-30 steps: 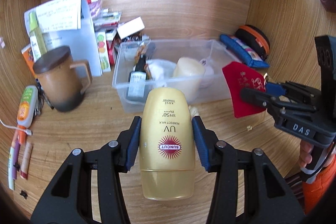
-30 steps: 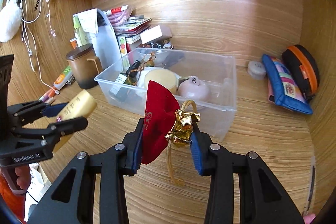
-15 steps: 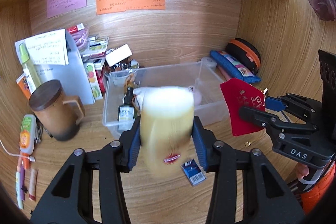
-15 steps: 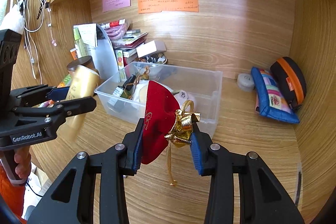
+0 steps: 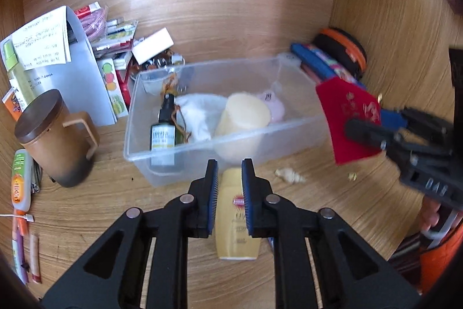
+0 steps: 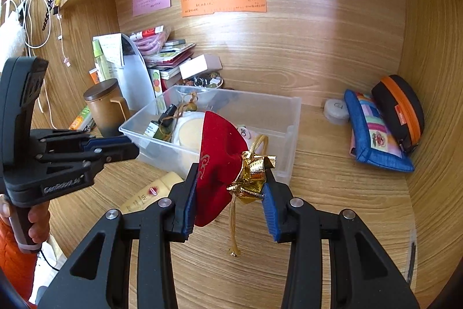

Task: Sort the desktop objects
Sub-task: 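Lift and carry the sunscreen bottle and red pouch over the clear box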

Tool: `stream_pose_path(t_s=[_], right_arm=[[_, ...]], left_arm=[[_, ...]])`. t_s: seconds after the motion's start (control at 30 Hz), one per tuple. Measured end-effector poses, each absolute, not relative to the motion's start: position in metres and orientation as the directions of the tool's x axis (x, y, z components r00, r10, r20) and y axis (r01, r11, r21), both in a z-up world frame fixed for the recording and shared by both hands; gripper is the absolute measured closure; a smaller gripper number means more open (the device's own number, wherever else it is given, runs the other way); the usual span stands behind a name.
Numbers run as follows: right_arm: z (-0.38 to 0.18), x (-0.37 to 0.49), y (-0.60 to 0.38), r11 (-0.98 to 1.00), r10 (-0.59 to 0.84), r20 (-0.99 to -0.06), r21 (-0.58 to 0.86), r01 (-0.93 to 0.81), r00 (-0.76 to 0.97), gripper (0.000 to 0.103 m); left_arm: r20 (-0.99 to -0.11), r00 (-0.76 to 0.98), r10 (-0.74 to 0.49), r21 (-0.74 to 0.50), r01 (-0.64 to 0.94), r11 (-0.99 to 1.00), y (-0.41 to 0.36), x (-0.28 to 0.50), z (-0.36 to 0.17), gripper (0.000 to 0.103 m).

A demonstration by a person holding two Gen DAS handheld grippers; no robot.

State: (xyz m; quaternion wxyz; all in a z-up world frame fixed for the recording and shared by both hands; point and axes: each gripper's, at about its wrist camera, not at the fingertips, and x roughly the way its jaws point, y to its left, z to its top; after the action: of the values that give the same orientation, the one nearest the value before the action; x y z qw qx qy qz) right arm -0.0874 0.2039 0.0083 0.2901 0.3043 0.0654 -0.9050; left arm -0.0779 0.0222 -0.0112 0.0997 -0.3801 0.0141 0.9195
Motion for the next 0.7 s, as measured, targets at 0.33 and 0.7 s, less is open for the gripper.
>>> stream_pose_path(t_s=[0.33, 0.7], right_arm=[[-0.001, -0.091, 0.201, -0.813, -0.506, -0.598, 0.089, 0.575, -0.622, 0.067], [-0.006, -0.093, 0.201, -0.808, -0.505, -0.607, 0.081, 0.584, -0.613, 0.067]], left_arm=[[-0.794, -0.589, 0.15, -0.017, -0.226, -0.974, 0.038, -0.092, -0.062, 0.058], [-0.809, -0.571, 0.14, -0.016, -0.218, -0.976, 0.042, -0.104, -0.082, 0.055]])
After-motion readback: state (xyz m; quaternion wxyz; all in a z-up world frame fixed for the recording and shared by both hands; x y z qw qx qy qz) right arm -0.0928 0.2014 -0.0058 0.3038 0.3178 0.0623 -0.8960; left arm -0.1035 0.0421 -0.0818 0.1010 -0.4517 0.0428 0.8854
